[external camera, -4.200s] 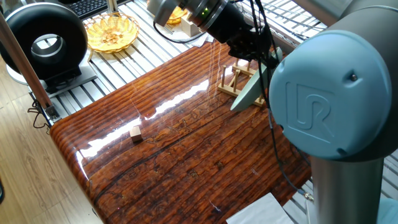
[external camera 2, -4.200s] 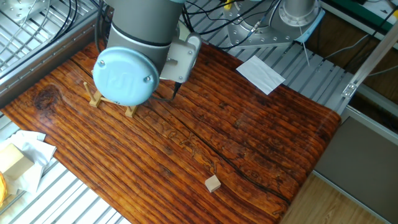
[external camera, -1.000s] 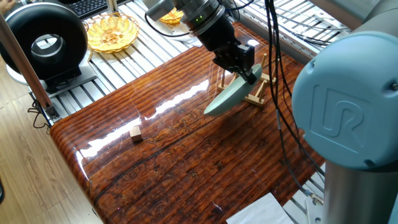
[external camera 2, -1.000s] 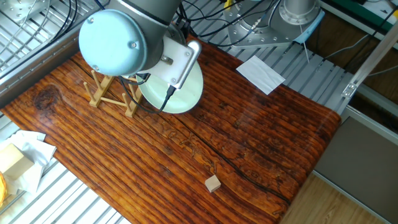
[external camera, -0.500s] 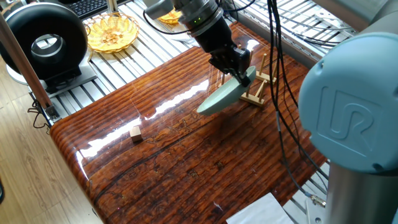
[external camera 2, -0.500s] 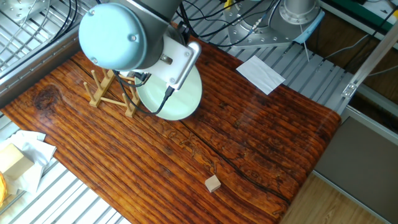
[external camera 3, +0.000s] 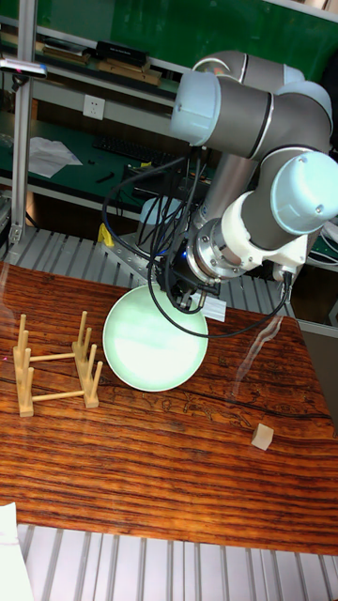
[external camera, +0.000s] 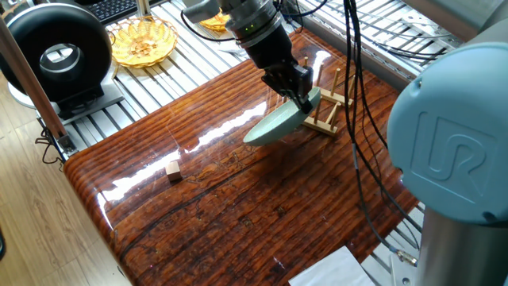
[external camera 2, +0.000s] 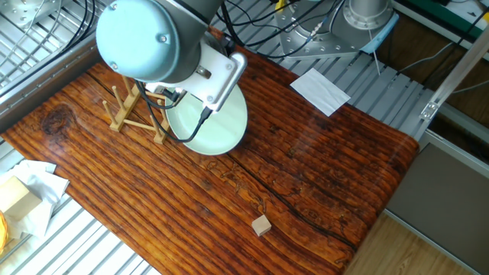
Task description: Put the dish on the dish rack
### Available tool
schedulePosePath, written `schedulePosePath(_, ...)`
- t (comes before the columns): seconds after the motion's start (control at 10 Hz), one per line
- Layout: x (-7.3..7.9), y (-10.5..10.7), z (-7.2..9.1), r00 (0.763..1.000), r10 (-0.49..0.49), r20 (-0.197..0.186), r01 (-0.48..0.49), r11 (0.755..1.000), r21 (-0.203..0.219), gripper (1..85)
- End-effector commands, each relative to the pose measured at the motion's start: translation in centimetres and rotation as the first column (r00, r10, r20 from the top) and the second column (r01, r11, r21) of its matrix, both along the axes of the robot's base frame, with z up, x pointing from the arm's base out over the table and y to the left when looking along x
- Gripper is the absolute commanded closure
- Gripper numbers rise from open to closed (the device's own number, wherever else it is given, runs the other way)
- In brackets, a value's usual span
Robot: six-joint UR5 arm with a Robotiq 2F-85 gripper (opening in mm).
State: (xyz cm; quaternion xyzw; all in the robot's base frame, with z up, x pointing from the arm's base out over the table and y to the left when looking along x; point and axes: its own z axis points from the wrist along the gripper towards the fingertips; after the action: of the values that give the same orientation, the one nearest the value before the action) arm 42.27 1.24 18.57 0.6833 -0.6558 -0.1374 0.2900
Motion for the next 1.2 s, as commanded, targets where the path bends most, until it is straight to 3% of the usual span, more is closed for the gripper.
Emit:
schedulePosePath(0.0, -0.2, 1.4, 0.2, 0.999, -0.042, -0.001, 0.042, 0.998, 0.037, 84.7)
schedulePosePath(0.3, -0.3, 2.2, 4.8, 0.996, -0.065, -0.055, 0.068, 0.997, 0.042, 84.7)
schedulePosePath(0.4, -0.3, 2.3, 6.5, 0.994, -0.063, -0.086, 0.068, 0.996, 0.063, 84.7)
schedulePosePath(0.6, 0.4, 0.7, 9.5, 0.991, -0.024, -0.130, 0.031, 0.998, 0.055, 84.7)
schedulePosePath(0.8, 0.9, -2.2, 10.4, 0.987, 0.057, -0.151, -0.055, 0.998, 0.019, 84.7)
schedulePosePath(1.1, 0.9, -5.0, 11.6, 0.966, 0.161, -0.200, -0.163, 0.987, 0.007, 84.7)
